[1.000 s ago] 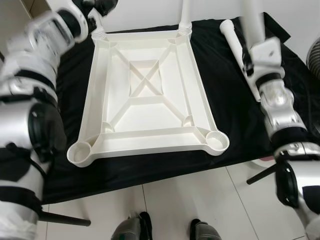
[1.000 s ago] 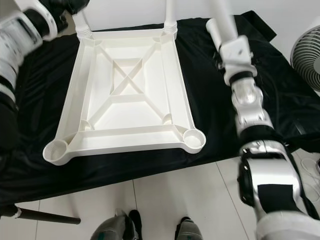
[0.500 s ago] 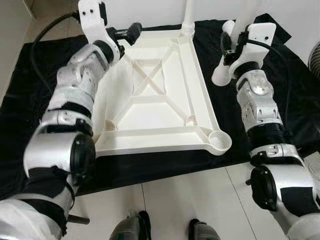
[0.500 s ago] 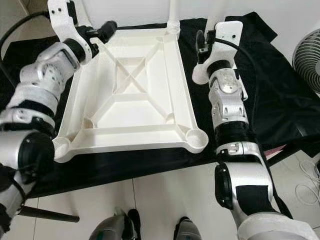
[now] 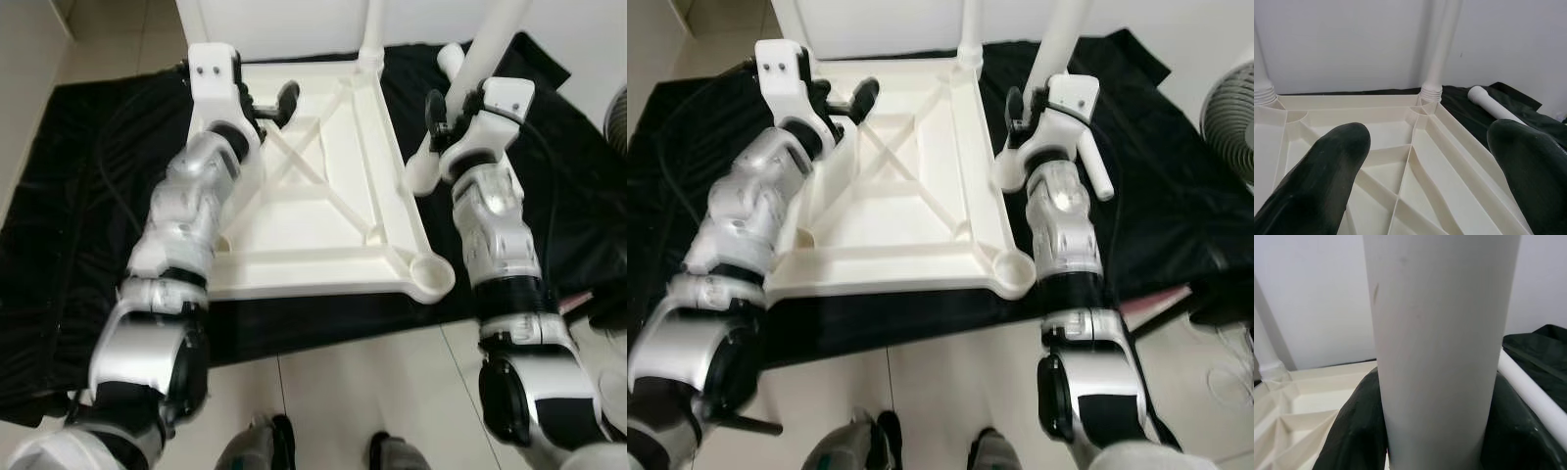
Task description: Building children table
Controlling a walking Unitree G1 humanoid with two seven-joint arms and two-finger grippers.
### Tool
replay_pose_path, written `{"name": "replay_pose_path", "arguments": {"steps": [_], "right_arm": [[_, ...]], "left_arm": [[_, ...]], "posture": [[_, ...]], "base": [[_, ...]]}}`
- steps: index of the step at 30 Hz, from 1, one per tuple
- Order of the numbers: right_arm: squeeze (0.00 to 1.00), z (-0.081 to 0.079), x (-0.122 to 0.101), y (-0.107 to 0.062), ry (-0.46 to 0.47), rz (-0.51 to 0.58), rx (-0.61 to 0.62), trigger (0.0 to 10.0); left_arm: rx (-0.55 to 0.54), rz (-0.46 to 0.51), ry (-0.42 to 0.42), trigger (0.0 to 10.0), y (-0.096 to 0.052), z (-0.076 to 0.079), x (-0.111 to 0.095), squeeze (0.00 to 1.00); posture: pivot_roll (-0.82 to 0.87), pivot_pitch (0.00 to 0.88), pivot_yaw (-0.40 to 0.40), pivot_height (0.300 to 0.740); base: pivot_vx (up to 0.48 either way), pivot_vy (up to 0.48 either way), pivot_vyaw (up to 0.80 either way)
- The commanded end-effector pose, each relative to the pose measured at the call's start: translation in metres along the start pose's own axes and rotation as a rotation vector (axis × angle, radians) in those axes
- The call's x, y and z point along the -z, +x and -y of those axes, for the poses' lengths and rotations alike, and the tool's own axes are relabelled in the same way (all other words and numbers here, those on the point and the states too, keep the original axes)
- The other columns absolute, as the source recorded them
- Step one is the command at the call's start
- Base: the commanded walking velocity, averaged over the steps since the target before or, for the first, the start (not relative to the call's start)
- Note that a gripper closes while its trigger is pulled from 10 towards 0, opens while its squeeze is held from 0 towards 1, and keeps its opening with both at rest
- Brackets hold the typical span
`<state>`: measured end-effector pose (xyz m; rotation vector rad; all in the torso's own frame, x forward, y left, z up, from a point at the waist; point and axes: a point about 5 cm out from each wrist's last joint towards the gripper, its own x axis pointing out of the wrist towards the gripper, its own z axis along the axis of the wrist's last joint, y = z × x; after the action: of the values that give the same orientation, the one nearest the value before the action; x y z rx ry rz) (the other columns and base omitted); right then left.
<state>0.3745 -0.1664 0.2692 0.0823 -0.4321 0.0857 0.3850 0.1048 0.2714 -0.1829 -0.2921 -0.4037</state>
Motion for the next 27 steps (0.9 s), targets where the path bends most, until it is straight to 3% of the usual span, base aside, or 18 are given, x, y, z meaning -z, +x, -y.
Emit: {"name": "replay_pose_path", "arguments": {"steps": [1,7,14,17,19,21,23,25,27], "right_arm": [[0.00,-0.004,-0.001,-0.004,0.026,0.005,-0.015,10.0],[0.00,-0.015,-0.002,-0.013,-0.007,0.046,-0.031,10.0],[0.00,-0.026,0.003,-0.021,-0.014,0.018,-0.036,10.0],[0.00,-0.029,0.006,-0.022,-0.006,-0.016,-0.033,10.0],[0.00,-0.029,0.006,-0.022,-0.017,-0.017,-0.038,10.0],[0.00,-0.030,0.004,-0.021,-0.045,-0.019,-0.060,10.0],[0.00,-0.029,0.003,-0.018,-0.059,-0.027,-0.080,10.0],[0.00,-0.029,0.003,-0.018,-0.061,-0.030,-0.083,10.0],[0.00,-0.029,0.004,-0.015,-0.078,-0.057,-0.120,10.0]], "left_arm": [[-0.073,0.020,0.032,10.0,-0.004,-0.005,-0.002,0.00],[-0.120,0.028,0.082,10.0,-0.012,-0.006,0.000,0.00],[-0.176,0.050,0.071,10.0,-0.020,-0.004,0.002,0.00],[-0.210,0.089,0.166,10.0,-0.027,-0.003,0.004,0.00],[-0.210,0.098,0.181,10.0,-0.029,-0.002,0.005,0.00],[-0.178,0.128,0.216,10.0,-0.031,0.002,0.003,0.00],[-0.120,0.138,0.157,10.0,-0.031,0.008,0.000,0.00],[-0.107,0.138,0.137,10.0,-0.031,0.009,-0.001,0.00],[-0.016,0.145,0.147,10.0,-0.028,0.022,-0.005,0.00]], "posture": [[-0.06,0.100,0.067,0.740],[-0.06,0.079,0.064,0.740],[-0.07,0.047,0.063,0.740],[-0.07,0.036,0.056,0.740],[-0.06,0.031,0.051,0.740],[-0.06,0.027,0.045,0.740],[-0.05,0.032,0.038,0.740],[-0.05,0.032,0.038,0.740],[-0.05,0.039,0.033,0.740]], "base": [[0.000,0.000,0.00],[0.000,0.000,0.00],[0.000,0.000,0.00],[0.000,0.000,0.00],[0.000,0.000,0.00],[0.000,0.000,0.00],[0.000,0.000,0.00],[0.000,0.000,0.00],[0.000,0.000,0.00]]}}
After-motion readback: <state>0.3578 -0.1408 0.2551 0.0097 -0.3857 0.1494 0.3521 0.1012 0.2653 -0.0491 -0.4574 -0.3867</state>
